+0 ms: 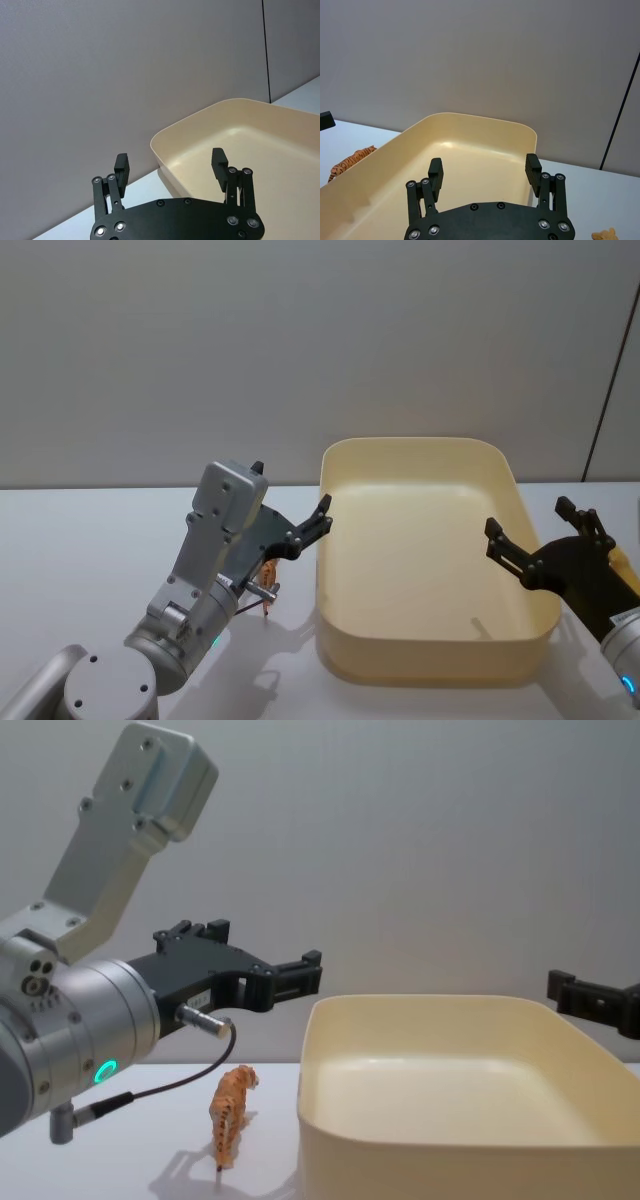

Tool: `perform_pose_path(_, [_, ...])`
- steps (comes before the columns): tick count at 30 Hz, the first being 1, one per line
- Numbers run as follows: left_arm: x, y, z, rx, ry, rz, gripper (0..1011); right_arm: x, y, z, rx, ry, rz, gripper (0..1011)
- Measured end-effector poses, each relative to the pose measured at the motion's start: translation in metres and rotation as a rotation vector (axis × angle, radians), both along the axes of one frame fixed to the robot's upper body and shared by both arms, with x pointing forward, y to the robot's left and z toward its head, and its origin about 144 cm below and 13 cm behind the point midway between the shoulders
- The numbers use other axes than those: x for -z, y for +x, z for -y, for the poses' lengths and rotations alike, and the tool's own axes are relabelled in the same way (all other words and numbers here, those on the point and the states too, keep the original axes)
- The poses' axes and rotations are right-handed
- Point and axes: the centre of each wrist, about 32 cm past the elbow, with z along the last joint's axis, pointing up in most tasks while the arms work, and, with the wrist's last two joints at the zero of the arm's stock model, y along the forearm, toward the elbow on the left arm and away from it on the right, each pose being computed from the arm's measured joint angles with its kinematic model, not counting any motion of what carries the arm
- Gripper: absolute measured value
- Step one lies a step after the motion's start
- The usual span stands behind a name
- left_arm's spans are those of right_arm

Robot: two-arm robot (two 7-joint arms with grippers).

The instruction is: Pick up the toy alternately with two hands and place it into the central storage box.

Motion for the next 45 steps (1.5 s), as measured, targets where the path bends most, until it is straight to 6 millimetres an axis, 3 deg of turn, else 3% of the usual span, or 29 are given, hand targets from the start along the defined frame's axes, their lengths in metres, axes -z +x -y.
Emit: perform_pose_path(45, [0.0, 0.0, 0.0, 0.0, 0.0, 0.0, 1001, 0.0, 0.0, 0.0, 0.0, 0.0, 0.0, 1001])
